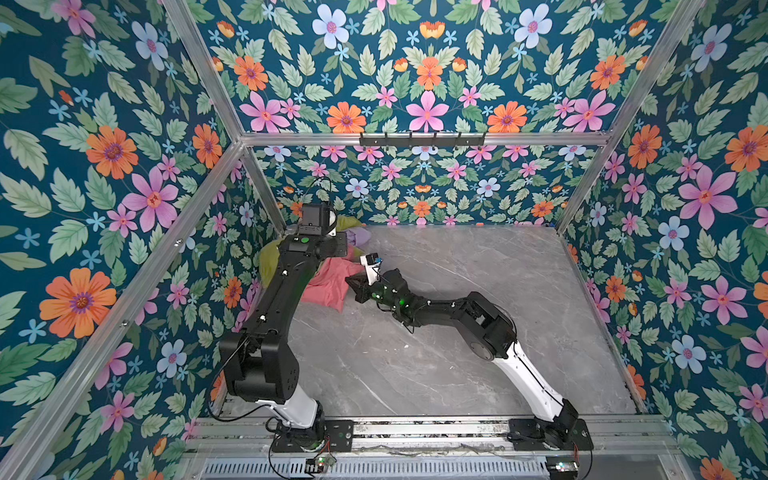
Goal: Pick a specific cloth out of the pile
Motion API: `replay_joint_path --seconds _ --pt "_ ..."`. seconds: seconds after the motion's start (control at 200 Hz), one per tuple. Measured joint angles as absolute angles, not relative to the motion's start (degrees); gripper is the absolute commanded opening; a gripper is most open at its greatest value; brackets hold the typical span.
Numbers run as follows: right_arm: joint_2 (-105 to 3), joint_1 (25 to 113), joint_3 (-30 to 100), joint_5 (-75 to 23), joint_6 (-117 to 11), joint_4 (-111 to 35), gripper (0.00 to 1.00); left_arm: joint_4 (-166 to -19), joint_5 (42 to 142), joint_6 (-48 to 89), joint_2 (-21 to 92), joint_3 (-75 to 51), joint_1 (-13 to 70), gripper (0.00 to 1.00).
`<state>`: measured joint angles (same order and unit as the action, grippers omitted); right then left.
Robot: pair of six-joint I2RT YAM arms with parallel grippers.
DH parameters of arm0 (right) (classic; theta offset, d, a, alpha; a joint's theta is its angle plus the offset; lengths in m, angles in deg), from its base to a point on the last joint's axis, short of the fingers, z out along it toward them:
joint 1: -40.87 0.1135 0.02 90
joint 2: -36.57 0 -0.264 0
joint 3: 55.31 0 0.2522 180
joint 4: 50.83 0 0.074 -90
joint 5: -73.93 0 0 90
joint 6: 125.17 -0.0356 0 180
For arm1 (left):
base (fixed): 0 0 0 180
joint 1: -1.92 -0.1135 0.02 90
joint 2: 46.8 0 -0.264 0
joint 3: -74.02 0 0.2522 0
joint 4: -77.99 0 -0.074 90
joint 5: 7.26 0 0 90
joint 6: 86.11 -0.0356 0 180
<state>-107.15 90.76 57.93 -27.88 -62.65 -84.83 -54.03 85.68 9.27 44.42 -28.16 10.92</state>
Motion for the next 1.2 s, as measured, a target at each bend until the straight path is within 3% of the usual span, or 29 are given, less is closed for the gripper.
replay_joint_path --seconds 1.2 --pt "-100.2 91.9 53.3 -28.9 -61.5 -86.4 0.0 -54.3 84.3 8.2 43.2 -29.6 9.1 0.0"
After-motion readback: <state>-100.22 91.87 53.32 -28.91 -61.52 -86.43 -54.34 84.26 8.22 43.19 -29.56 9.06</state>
